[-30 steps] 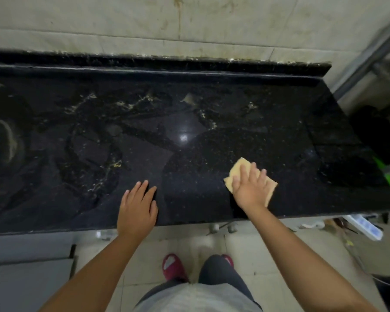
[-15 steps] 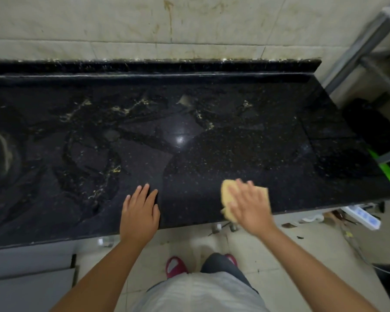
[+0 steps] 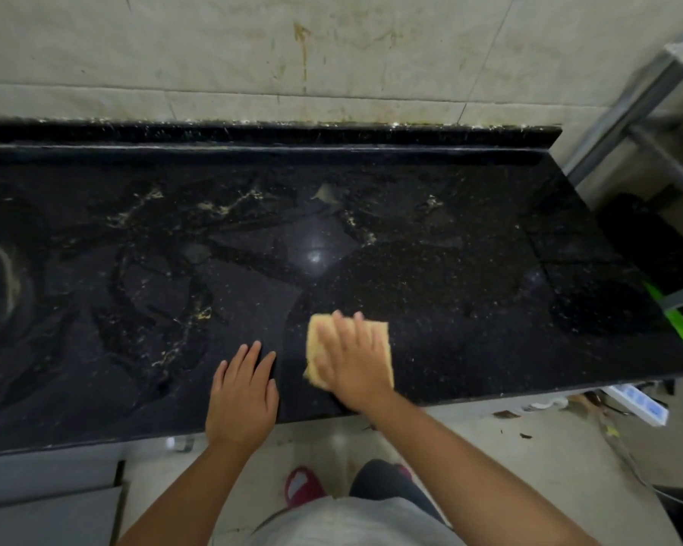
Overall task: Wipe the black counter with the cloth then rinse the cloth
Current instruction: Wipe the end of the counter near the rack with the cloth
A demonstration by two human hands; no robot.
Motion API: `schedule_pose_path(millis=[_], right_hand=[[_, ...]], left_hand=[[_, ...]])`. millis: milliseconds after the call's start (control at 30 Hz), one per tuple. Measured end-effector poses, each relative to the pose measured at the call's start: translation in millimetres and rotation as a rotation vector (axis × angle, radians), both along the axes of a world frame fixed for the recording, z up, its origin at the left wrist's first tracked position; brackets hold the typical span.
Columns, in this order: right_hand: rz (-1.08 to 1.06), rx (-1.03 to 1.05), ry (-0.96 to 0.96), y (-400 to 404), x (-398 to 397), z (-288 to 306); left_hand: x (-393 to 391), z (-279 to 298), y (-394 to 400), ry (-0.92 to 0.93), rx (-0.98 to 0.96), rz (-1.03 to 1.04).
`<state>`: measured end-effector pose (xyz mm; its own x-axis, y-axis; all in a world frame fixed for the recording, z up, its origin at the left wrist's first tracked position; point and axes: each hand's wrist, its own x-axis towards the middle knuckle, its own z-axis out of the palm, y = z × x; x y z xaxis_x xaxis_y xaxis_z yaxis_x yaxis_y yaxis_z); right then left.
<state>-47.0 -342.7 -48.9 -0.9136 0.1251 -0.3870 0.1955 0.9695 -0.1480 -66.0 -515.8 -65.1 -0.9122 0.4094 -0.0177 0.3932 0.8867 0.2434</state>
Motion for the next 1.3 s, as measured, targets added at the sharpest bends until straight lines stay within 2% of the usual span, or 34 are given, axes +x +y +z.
schedule_pose_path(millis=[33,133,300,333,433,567,633,733,867,1000,1133,1233,1300], right_hand=[[0.083,0.045,0.003,-6,7,0],[0.096,0.048,0.015,8,32,-10],[-0.055,0.153,0.004,91,62,2],[-0.096,0.131,-0.002,113,63,3],[-0.403,0.115,0.014,177,57,5],[-0.739,0.080,0.095,221,27,10],[-0.838,0.058,0.094,234,-1,13],[-0.849,0.048,0.096,251,-57,13],[-0.630,0.036,0.101,238,-134,7],[-0.172,-0.028,0.120,173,-167,-1],[0.197,-0.087,0.073,133,-138,-5],[0.397,-0.024,0.116,168,-94,-6],[0.379,0.041,0.145,217,-73,-12]], left_hand=[[0,-1,0,0.011,0.011,0.007],[-1,-7,-2,0.039,0.052,0.021],[-3,-5,-1,0.089,0.097,0.043],[-4,-2,1,0.088,0.083,0.053],[-7,2,13,0.069,0.056,0.102],[-13,3,40,0.073,0.120,0.073],[-16,5,58,0.076,0.163,0.078],[-20,7,85,0.089,0.157,0.130],[-21,9,115,0.039,0.108,0.217],[-26,6,138,0.022,0.096,0.298],[-36,8,156,0.023,0.180,0.464],[-41,11,169,0.026,0.198,0.531],[-46,11,176,0.020,0.180,0.521]])
